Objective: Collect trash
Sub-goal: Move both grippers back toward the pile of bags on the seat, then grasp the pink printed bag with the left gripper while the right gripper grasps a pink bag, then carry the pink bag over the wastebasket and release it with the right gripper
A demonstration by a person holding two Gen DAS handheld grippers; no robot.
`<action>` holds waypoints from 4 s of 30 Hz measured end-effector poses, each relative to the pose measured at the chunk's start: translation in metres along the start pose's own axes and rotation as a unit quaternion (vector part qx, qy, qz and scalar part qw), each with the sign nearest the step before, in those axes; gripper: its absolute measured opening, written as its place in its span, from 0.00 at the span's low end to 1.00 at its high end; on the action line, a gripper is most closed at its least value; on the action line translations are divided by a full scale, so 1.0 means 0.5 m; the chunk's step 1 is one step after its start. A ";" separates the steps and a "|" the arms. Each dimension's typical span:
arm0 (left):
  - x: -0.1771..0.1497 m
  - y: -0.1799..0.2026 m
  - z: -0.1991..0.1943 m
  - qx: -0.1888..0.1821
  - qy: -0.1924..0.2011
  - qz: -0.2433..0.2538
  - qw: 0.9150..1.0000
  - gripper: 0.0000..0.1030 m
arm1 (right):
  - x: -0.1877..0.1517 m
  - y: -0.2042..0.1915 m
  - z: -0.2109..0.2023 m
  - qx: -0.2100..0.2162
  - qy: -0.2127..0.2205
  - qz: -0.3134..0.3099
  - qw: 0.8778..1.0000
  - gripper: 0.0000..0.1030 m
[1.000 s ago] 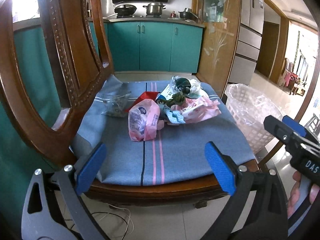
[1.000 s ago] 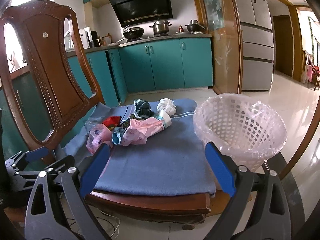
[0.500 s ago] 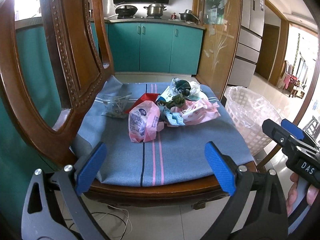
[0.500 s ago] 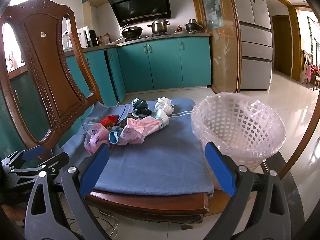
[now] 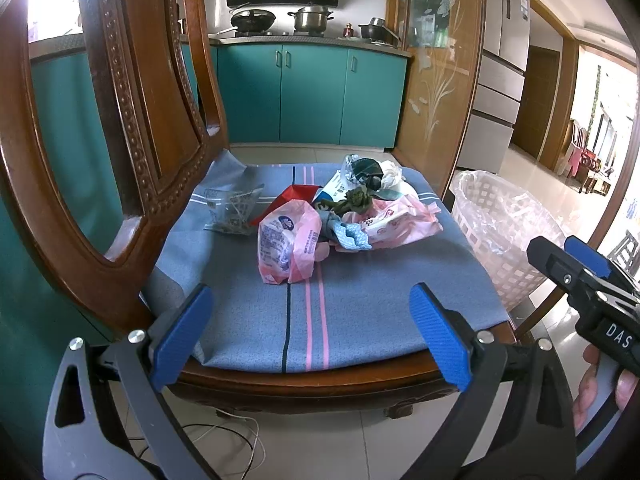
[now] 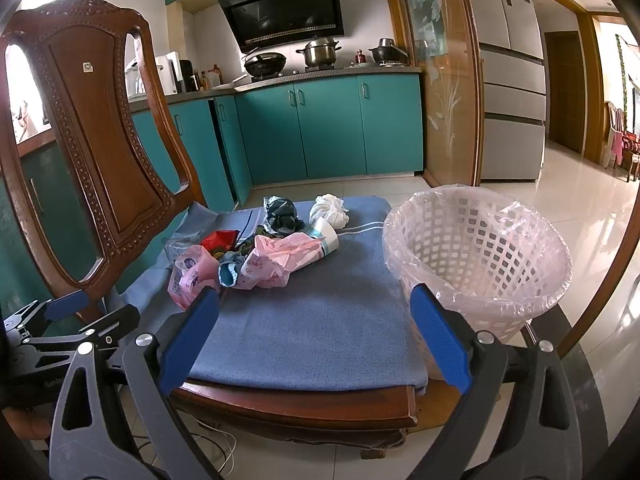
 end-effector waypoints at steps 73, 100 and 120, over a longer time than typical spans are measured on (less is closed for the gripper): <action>0.075 -0.059 -0.015 -0.050 0.036 -0.016 0.998 0.26 | 0.075 0.000 0.004 0.096 -0.006 -0.007 0.995 0.12; 0.076 -0.033 0.009 -0.027 0.014 -0.007 1.000 0.25 | 0.069 -0.021 0.007 0.070 -0.002 -0.040 0.997 0.12; 0.079 -0.033 0.006 -0.024 0.015 -0.010 1.000 0.25 | 0.072 -0.018 0.003 0.062 0.011 -0.035 0.997 0.12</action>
Point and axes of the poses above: each gripper's, at about its wrist camera, not at the fingertips, and z roughly the way its jaws point, y to its right, x to its top, the point moved 1 cm from there along z, roughly the way its jaws point, and after that the axes turned 6 degrees about -y, right-handed, at the moved point
